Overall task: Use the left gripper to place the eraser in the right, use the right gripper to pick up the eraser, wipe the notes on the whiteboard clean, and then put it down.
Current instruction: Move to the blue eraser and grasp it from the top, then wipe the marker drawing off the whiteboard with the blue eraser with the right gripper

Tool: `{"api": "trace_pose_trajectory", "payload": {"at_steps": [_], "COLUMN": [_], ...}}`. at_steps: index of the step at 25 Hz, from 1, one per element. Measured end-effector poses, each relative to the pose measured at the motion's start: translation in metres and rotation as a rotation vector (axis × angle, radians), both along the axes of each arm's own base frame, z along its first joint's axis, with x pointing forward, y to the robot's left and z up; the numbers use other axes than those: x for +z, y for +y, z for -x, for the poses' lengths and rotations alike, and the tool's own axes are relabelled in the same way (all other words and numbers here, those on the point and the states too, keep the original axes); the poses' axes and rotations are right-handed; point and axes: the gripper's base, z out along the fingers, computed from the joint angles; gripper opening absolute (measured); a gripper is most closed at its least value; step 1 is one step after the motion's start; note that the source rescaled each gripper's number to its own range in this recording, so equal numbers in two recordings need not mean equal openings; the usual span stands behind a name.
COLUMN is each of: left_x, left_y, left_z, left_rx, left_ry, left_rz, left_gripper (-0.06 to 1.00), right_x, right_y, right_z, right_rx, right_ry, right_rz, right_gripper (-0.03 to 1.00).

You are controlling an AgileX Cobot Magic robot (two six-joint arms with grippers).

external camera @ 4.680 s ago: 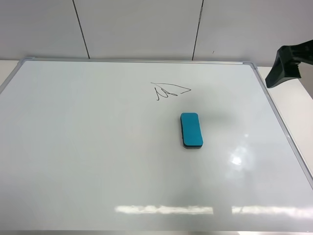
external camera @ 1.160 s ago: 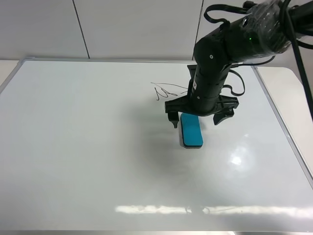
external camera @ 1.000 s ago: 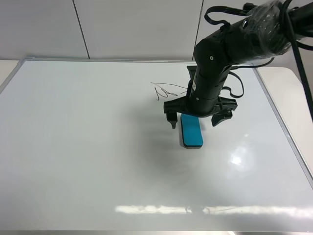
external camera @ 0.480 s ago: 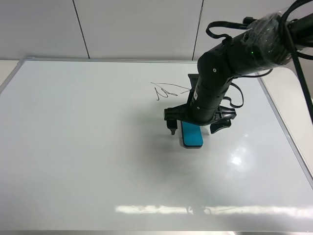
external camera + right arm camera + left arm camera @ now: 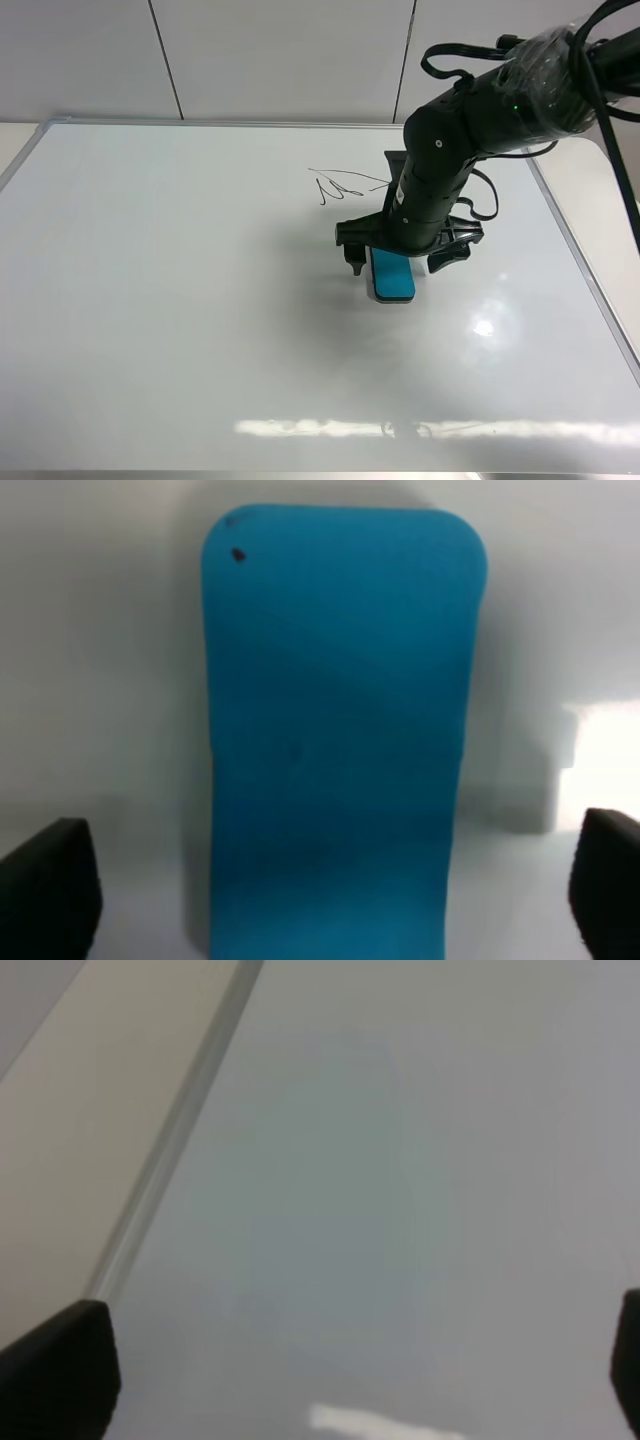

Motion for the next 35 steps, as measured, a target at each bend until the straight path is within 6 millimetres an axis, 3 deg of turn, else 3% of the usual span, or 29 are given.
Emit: {"api": "trace_pose_trajectory", "payload": {"at_steps": [2, 3, 4, 6, 7, 22, 27, 30, 31, 35], "left_x": [0.000, 0.000, 0.000, 0.000, 0.000, 0.000, 0.000, 0.000, 0.000, 0.000], "left_y": [0.000, 0.000, 0.000, 0.000, 0.000, 0.000, 0.000, 0.000, 0.000, 0.000], "left_z": [0.000, 0.000, 0.000, 0.000, 0.000, 0.000, 0.000, 0.000, 0.000, 0.000], "left_rx": [0.000, 0.000, 0.000, 0.000, 0.000, 0.000, 0.000, 0.000, 0.000, 0.000], "left_ry": [0.000, 0.000, 0.000, 0.000, 0.000, 0.000, 0.000, 0.000, 0.000, 0.000], "left_rz": [0.000, 0.000, 0.000, 0.000, 0.000, 0.000, 0.000, 0.000, 0.000, 0.000], "left_gripper": [1.00, 1.00, 1.00, 1.00, 1.00, 1.00, 1.00, 1.00, 1.00, 1.00], "right_x": [-0.002, -0.003, -0.003, -0.004, -0.004, 0.014, 0.047, 0.066, 0.072, 0.069], "right_y": [0.000, 0.000, 0.000, 0.000, 0.000, 0.001, 0.006, 0.020, 0.031, 0.058], "right_z": [0.000, 0.000, 0.000, 0.000, -0.001, -0.005, -0.033, -0.055, -0.070, -0.098], "right_rx": [-0.009, -0.015, -0.015, -0.017, -0.015, -0.009, 0.002, 0.058, 0.088, 0.188], "right_ry": [0.005, 0.008, 0.008, 0.005, 0.003, -0.061, -0.162, -0.214, -0.210, -0.133], "right_rz": [0.002, 0.004, 0.004, 0.007, 0.009, -0.030, -0.078, -0.080, -0.073, -0.078], "right_gripper": [0.59, 0.44, 0.44, 0.04, 0.00, 0.01, 0.01, 0.01, 0.01, 0.01]}}
